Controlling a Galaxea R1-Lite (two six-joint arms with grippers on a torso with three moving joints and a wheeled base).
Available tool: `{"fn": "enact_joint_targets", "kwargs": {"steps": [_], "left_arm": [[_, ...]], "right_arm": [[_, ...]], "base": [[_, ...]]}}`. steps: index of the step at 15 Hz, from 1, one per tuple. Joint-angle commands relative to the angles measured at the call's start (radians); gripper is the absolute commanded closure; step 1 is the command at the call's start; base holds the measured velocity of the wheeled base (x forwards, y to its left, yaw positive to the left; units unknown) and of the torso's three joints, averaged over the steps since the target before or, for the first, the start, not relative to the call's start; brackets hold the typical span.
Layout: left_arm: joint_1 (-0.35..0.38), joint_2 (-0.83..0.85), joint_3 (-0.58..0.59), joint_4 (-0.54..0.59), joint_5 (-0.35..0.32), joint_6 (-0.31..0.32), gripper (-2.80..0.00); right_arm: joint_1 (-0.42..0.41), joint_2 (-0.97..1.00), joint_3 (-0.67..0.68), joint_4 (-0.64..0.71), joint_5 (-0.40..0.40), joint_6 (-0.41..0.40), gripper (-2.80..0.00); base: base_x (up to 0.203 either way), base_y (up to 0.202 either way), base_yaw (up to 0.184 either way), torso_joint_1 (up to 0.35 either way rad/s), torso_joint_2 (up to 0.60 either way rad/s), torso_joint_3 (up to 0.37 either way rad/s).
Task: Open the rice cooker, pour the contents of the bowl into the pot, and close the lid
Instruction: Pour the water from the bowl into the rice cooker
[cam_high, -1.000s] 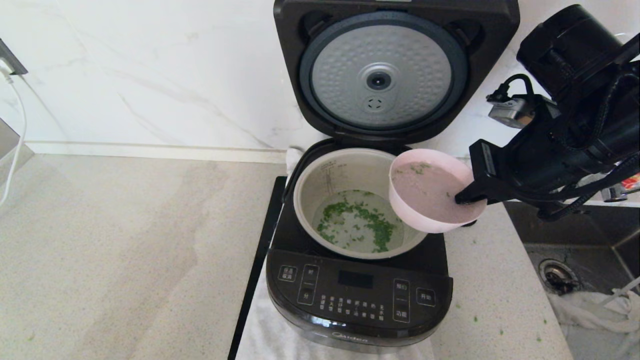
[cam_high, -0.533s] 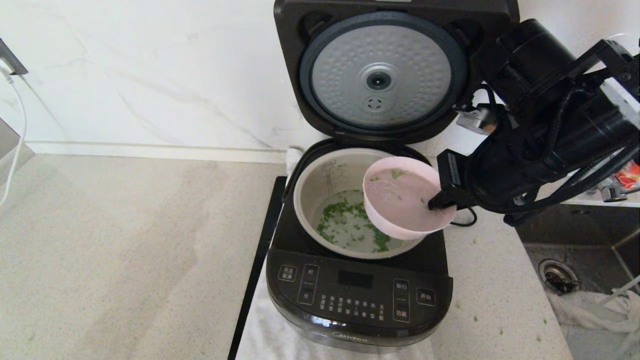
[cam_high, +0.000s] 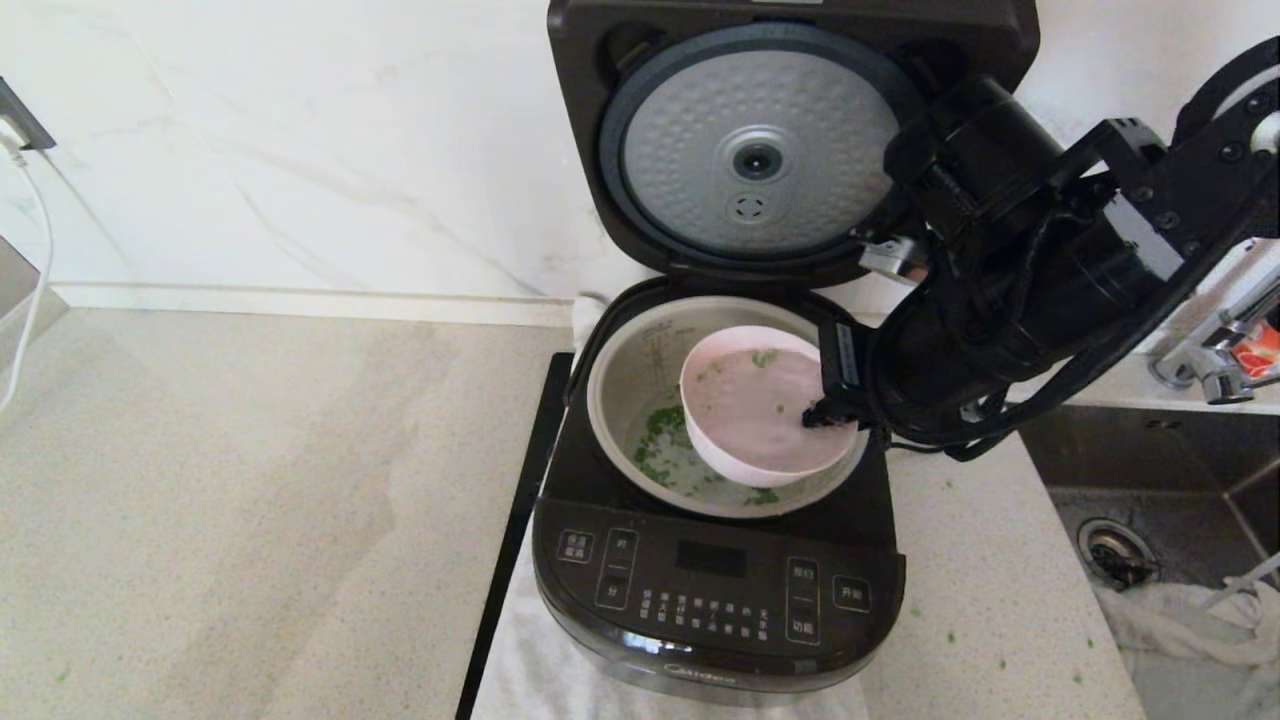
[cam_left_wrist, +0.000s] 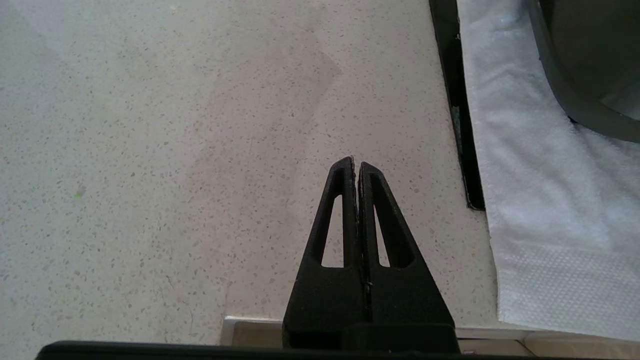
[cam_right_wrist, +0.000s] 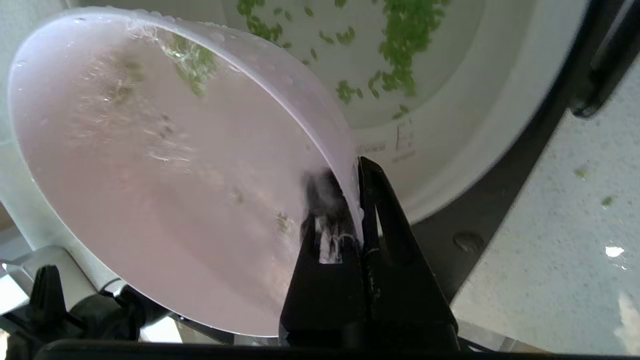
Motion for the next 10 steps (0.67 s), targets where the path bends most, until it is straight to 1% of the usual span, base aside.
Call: {"fn": "enact_joint_targets", "kwargs": {"steps": [1,6,10], "left_arm": [[0.000,-0.001,0.000,0.000,0.000,0.001,0.00],[0.000,-0.001,0.000,0.000,0.000,0.001,0.00],[0.000,-0.001,0.000,0.000,0.000,0.001,0.00]], "right_arm": [[0.005,0.020,0.000,-0.004,0.001,0.013,0.00],[0.017,0.065,0.000,-0.055,0.000,0.036,0.00],[0.015,0.084,0.000,-0.098,-0.006,0.037,0.00]], "base": [[0.000,0.000,0.000,0.000,0.00,0.000],[0.000,0.000,0.000,0.000,0.00,0.000],[0.000,0.000,0.000,0.000,0.00,0.000]]}}
